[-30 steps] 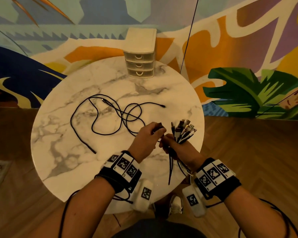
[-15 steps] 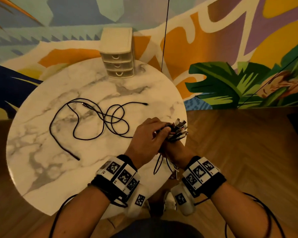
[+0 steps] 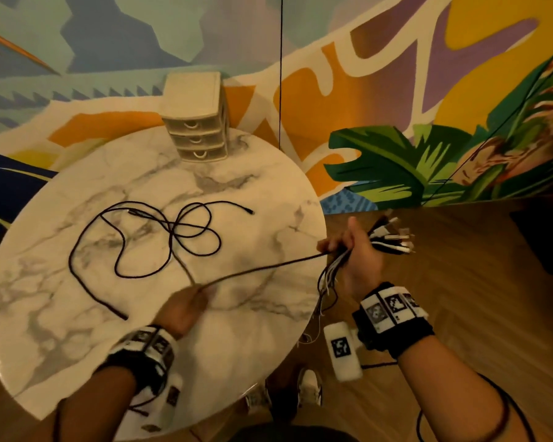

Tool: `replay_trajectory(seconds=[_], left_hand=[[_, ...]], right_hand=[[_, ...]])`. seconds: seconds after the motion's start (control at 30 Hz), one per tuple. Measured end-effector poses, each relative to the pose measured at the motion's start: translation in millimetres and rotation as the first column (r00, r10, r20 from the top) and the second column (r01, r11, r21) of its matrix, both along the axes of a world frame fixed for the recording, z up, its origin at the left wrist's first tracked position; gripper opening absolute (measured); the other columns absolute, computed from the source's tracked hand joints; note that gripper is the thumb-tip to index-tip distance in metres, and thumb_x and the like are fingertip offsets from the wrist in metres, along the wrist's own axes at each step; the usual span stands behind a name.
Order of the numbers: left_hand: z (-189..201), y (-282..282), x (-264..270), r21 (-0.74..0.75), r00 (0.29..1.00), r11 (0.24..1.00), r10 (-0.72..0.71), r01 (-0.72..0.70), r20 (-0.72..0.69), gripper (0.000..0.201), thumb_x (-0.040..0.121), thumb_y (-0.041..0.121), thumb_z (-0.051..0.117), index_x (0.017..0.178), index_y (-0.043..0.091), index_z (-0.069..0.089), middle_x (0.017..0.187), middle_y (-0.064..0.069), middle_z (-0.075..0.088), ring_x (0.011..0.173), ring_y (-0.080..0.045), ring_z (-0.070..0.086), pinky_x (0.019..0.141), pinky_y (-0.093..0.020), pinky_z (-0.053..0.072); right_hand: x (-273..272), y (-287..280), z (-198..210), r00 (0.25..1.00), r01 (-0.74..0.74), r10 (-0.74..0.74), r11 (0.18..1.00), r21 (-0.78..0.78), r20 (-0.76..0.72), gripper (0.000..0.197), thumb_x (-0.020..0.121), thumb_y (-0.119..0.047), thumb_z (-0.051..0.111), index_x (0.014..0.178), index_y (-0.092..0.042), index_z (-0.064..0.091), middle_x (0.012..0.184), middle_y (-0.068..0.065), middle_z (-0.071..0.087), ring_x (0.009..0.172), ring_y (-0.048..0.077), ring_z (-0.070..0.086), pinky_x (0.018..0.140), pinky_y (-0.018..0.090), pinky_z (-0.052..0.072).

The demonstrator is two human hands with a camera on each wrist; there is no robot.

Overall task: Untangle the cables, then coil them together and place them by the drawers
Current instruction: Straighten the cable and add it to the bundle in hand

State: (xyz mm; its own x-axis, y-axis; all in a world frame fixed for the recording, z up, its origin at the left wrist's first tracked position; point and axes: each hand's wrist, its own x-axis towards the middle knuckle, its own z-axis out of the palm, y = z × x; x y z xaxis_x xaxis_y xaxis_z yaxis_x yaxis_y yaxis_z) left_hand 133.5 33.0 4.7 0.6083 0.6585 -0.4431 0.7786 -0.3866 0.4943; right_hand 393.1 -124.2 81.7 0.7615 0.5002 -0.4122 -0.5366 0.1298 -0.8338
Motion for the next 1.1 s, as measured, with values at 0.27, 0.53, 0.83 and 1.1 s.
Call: replay_trajectory(seconds=[0.27,0.53,0.83,1.1], left_hand=[[121.5,-10.2,65.0,0.603,0.984,0.790,-0.005,0.112,-0.177,0.036,0.097,0.038,0.040,0.091,0.013,0.065,0.086,-0.015,0.068,0.082,-0.038,0.064,0.064,-0.036,0.046],[129.5,-103.4,110.0,0.505,0.895,0.743,-0.310,0.439,-0.321,0.025,0.095,0.014,0.031,0.114,0.010,0.047,0.100,-0.006,0.060,0.084,-0.027,0.060,0.047,-0.030,0.019],[40.6,35.8,3.8,0.379,0.987,0.915,0.162,-0.141,-0.023,0.024,0.093,0.012,0.043,0.109,0.001,0.057,0.111,-0.023,0.056,0.102,-0.040,0.055,0.084,-0.044,0.043],[51.7,2.7,6.9,-0.436,0.997,0.897,0.054,-0.070,-0.049,0.048,0.099,0.023,0.040,0.059,0.006,0.061,0.055,-0.009,0.062,0.040,-0.027,0.056,0.047,-0.029,0.045]], right_hand=[[-6.0,0.4,40.8,0.921,-0.216,0.272,0.953,-0.213,0.280,0.047,0.087,-0.050,0.050,0.051,-0.021,0.042,0.039,-0.011,0.044,0.037,0.000,0.041,0.042,0.015,0.033],[-47.8,0.1,29.1,0.743,-0.515,0.636,0.741,-0.431,0.206,0.045,0.098,-0.036,0.043,0.067,-0.007,0.057,0.044,-0.002,0.035,0.034,0.005,0.032,0.039,0.012,0.029],[-3.6,-0.7,0.9,0.916,-0.221,0.288,0.943,-0.249,0.279,0.051,0.101,-0.039,0.033,0.076,-0.018,0.071,0.038,-0.007,0.037,0.035,0.006,0.026,0.040,0.023,0.018],[18.1,0.9,2.7,0.965,-0.008,0.071,0.970,-0.244,0.252,0.057,0.099,-0.047,0.034,0.059,-0.020,0.064,0.035,-0.009,0.041,0.032,0.004,0.032,0.038,0.018,0.022]])
